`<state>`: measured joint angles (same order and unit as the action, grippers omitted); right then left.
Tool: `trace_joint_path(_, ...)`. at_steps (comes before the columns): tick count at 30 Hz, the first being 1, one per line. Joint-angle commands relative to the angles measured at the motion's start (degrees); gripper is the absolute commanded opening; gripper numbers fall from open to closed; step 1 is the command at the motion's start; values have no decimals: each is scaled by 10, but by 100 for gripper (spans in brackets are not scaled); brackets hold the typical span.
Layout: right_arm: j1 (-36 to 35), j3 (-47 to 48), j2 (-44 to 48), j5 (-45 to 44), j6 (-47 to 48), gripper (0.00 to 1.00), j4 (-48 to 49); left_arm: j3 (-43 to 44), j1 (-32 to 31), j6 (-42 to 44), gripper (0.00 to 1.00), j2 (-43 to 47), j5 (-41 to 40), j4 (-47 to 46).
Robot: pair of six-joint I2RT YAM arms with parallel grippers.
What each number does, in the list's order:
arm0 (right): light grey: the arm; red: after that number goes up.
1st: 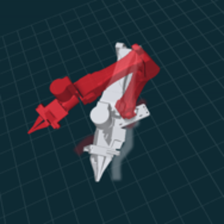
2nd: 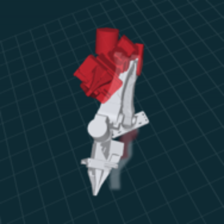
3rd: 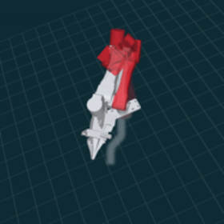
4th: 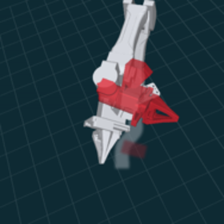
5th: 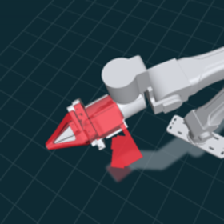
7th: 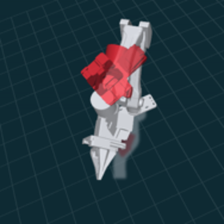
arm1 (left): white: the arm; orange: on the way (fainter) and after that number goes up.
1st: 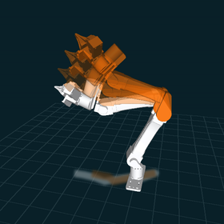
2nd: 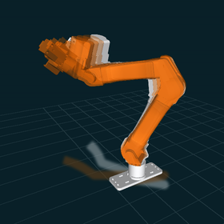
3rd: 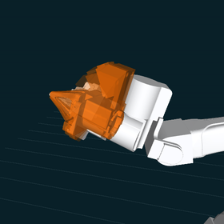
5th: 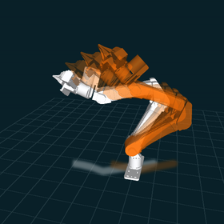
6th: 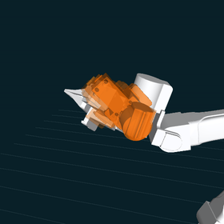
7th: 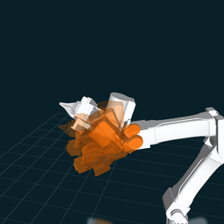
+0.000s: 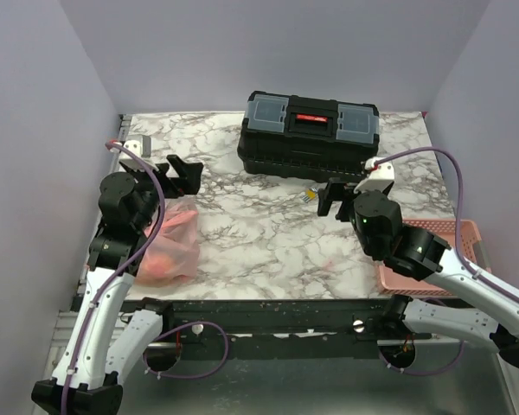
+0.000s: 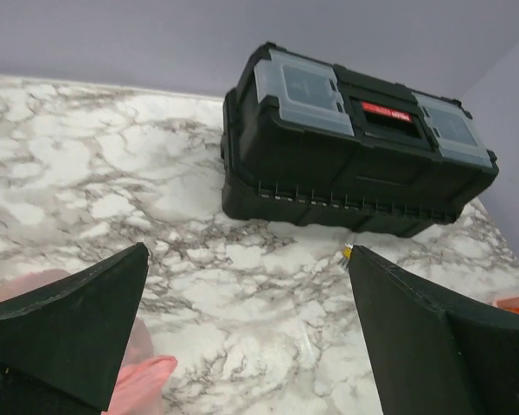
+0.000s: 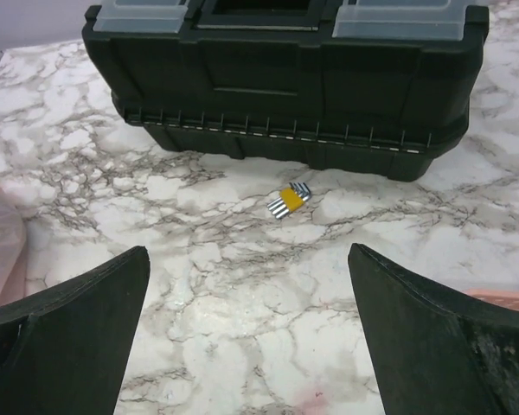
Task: Take the fake fruits out of the plastic bag
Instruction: Move the plastic bag to the center of the board.
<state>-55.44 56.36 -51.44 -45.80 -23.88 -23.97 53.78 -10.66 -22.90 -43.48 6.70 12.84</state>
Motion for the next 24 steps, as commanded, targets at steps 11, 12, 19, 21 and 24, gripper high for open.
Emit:
trace_joint_path(11,-3,-58,-20,37,-69,100,19,-60,-4,-112,99,30,-106,177)
trace_joint_path(12,-3,-59,-23,41,-70,100,19,-68,-4,-135,99,30,-133,187)
trace_joint_path(19,-3,-51,-43,109,-78,100,15,-75,-2,-321,99,-17,-333,320)
trace_joint_path(21,-3,-57,-39,131,-75,100,25,-72,-1,-352,99,-38,-344,347)
trace_joint_path(24,-3,-69,-28,156,-68,100,46,-72,0,-380,99,-59,-358,371)
